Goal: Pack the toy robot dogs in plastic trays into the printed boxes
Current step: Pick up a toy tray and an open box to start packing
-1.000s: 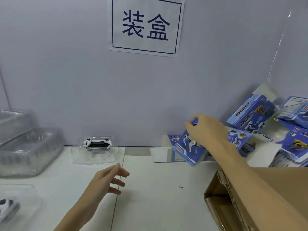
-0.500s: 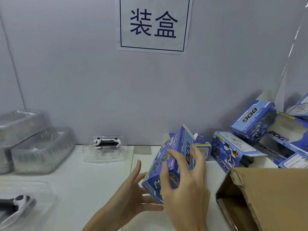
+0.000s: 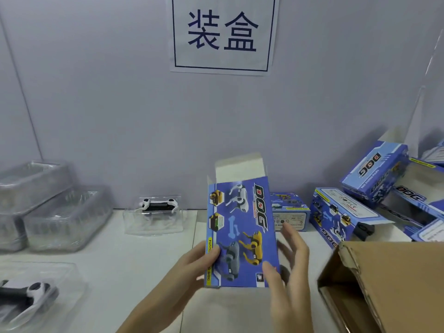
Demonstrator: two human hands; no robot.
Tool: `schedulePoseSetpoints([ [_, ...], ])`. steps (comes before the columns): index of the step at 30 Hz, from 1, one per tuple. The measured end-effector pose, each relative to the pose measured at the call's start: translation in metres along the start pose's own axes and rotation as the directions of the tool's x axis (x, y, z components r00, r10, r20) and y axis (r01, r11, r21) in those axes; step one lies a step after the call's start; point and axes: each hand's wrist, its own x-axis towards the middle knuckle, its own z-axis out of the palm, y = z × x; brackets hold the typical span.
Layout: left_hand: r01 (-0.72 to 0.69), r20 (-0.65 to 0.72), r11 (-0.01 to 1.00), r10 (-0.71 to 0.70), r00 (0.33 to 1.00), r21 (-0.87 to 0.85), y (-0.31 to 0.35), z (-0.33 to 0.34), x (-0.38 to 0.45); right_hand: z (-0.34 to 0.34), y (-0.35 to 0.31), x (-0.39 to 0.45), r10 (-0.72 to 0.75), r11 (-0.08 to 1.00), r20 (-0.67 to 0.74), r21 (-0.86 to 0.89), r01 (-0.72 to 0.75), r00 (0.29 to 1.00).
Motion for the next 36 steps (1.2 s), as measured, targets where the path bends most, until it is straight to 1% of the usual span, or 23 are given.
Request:
schedulePoseSetpoints([
  [2, -0.039, -0.011, 0.993, 0.040, 0.999, 0.114, 0.002, -0.006, -0.006, 0.003, 0.009, 0.002, 0.174, 0.981, 0.074, 0.069, -0.179, 0.982],
  [4, -0.060, -0.051, 0.983, 0.070, 0.996, 0.173, -0.001, -0.015, -0.007, 0.002, 0.016, 0.009, 0.293, 0.948, 0.105, 0.096, -0.303, 0.950],
  [6, -0.068, -0.045, 0.976, 0.079, 0.996, 0.205, -0.004, -0.018, -0.008, 0.001, 0.025, 0.012, 0.351, 0.923, 0.130, 0.119, -0.366, 0.927],
  [8, -0.078, -0.034, 0.970, 0.088, 0.996, 0.229, -0.008, -0.018, -0.008, 0.001, 0.031, 0.011, 0.389, 0.905, 0.186, 0.109, -0.412, 0.902],
  [11, -0.060, -0.054, 0.976, 0.073, 0.996, 0.210, -0.014, -0.014, -0.007, 0.004, 0.039, 0.006, 0.384, 0.914, 0.237, 0.038, -0.404, 0.892],
  [15, -0.059, -0.058, 0.960, 0.077, 0.995, 0.273, -0.018, -0.012, -0.003, 0.007, 0.045, 0.001, 0.373, 0.926, 0.196, -0.028, -0.375, 0.907],
  [17, -0.062, -0.055, 0.946, 0.083, 0.995, 0.318, -0.022, -0.012, -0.002, 0.009, 0.045, -0.001, 0.357, 0.934, 0.124, -0.068, -0.351, 0.926],
  [18, -0.070, -0.066, 0.936, 0.098, 0.993, 0.344, -0.023, -0.011, 0.000, 0.010, 0.043, -0.002, 0.340, 0.938, 0.058, -0.099, -0.333, 0.939],
  [19, -0.083, -0.095, 0.923, 0.127, 0.987, 0.376, -0.025, -0.008, 0.001, 0.010, 0.042, -0.002, 0.309, 0.938, -0.023, -0.159, -0.309, 0.951],
  [21, -0.109, -0.210, 0.889, 0.222, 0.952, 0.445, -0.028, -0.002, 0.004, 0.009, 0.040, -0.002, 0.226, 0.929, -0.143, -0.266, -0.257, 0.964],
  [22, -0.122, -0.271, 0.872, 0.276, 0.922, 0.475, -0.030, 0.002, 0.005, 0.009, 0.039, -0.002, 0.190, 0.937, -0.163, -0.265, -0.229, 0.968],
  [24, -0.140, -0.335, 0.840, 0.355, 0.873, 0.524, -0.036, 0.009, 0.006, 0.011, 0.036, -0.005, 0.153, 0.964, -0.123, -0.201, -0.175, 0.981],
  [27, -0.162, -0.299, 0.741, 0.447, 0.843, 0.651, -0.042, 0.017, 0.006, 0.018, 0.034, -0.015, 0.143, 0.980, 0.015, -0.142, -0.140, 0.990],
  [29, -0.165, -0.242, 0.699, 0.444, 0.863, 0.696, -0.043, 0.020, 0.005, 0.021, 0.034, -0.018, 0.162, 0.982, 0.088, -0.116, -0.151, 0.983],
  [30, -0.176, -0.185, 0.638, 0.458, 0.870, 0.750, -0.042, 0.023, 0.004, 0.021, 0.034, -0.017, 0.186, 0.980, 0.112, -0.092, -0.176, 0.976],
  [31, -0.207, -0.106, 0.522, 0.507, 0.855, 0.827, -0.040, 0.026, 0.003, 0.021, 0.034, -0.016, 0.208, 0.977, 0.124, -0.071, -0.201, 0.970],
  [33, -0.271, 0.040, 0.278, 0.627, 0.778, 0.922, -0.037, 0.031, 0.000, 0.019, 0.037, -0.011, 0.230, 0.973, 0.113, -0.047, -0.226, 0.967],
  [35, -0.301, 0.137, 0.112, 0.706, 0.695, 0.947, -0.032, 0.035, -0.002, 0.018, 0.042, -0.007, 0.247, 0.969, 0.080, 0.003, -0.248, 0.966],
  [36, -0.316, 0.183, 0.049, 0.727, 0.662, 0.948, -0.031, 0.036, -0.002, 0.017, 0.043, -0.004, 0.259, 0.965, 0.064, 0.034, -0.262, 0.964],
])
